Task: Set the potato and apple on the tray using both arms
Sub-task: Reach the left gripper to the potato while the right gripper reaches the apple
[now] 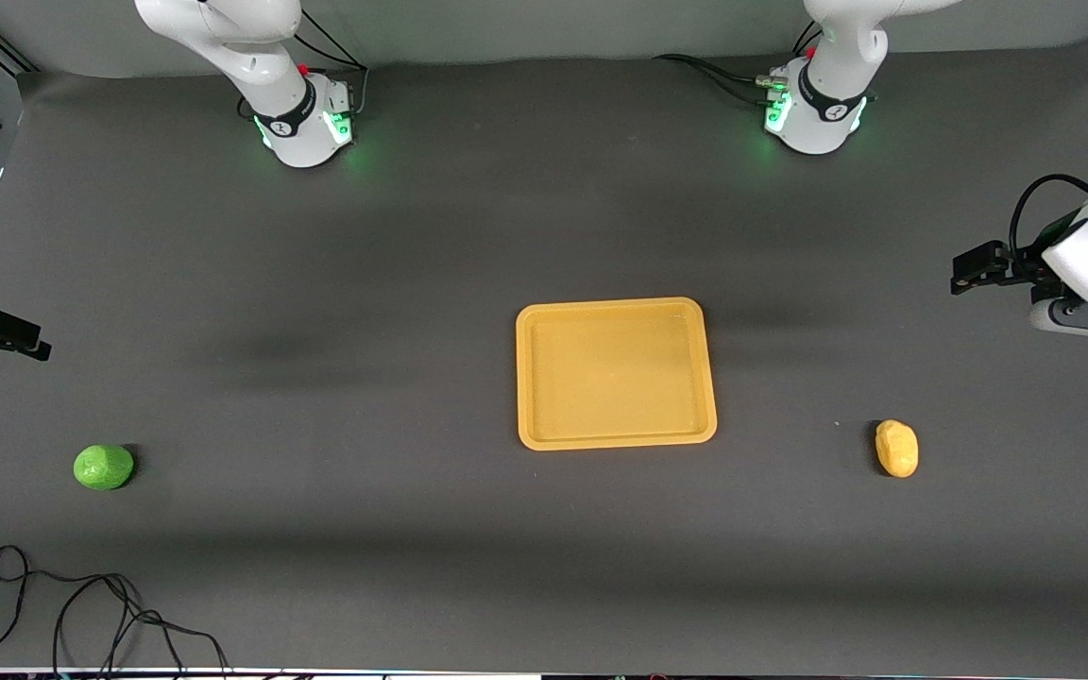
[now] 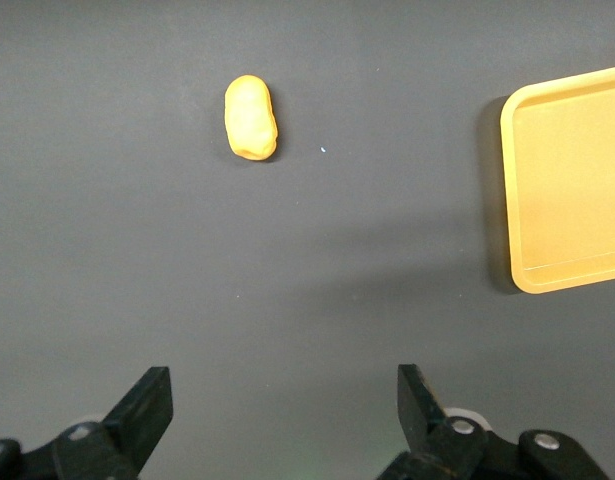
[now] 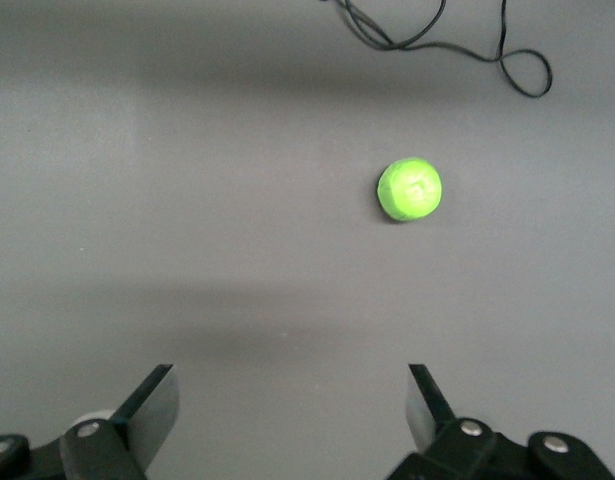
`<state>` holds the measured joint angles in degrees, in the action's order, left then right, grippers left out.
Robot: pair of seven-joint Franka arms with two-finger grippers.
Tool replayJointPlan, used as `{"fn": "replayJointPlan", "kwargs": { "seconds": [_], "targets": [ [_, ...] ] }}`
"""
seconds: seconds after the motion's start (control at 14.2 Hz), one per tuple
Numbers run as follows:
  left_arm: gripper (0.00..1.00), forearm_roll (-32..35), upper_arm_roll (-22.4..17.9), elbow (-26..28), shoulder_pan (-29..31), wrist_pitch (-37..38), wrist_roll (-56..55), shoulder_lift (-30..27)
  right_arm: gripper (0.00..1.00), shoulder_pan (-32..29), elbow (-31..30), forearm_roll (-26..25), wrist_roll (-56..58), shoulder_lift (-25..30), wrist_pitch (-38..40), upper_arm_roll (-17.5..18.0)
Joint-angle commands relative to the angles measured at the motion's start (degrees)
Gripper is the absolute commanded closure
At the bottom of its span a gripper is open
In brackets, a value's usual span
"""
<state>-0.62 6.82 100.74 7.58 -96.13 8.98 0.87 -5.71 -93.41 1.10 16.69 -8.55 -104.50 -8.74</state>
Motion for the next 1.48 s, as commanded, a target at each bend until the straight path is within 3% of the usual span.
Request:
{"fn": "replayJointPlan", "kwargs": {
  "seconds": [0.0,0.42,0.78,1.06,1.41],
  "targets": [
    [0.0,0.5,-0.3,0.2,-1.4,-2.3,-0.5,1.3,0.0,-0.5,3.9,0.7,1.9,-2.3,0.3,-0.2],
    [0.0,0.5,-0.3,1.7,-1.2,-7.5,-0.3,5.8,0.0,-4.0,13.7,1.0,8.9,-8.1,1.0,-0.2],
    [0.0,0.7,-0.4,2.8,-0.7,-22.3,0.8,20.0,0.0,-8.1,19.8,1.4,15.2,-14.7,1.1,-0.1],
    [0.0,7.5,-0.8,1.1,1.6,-32.7,3.5,28.6,0.0,-9.1,19.9,4.1,16.9,-20.1,0.3,0.0],
    [0.02,6.7,-0.7,-2.7,1.6,-41.1,3.6,37.0,0.0,-9.0,17.2,7.9,16.6,-26.0,-7.7,0.0]
  ]
}}
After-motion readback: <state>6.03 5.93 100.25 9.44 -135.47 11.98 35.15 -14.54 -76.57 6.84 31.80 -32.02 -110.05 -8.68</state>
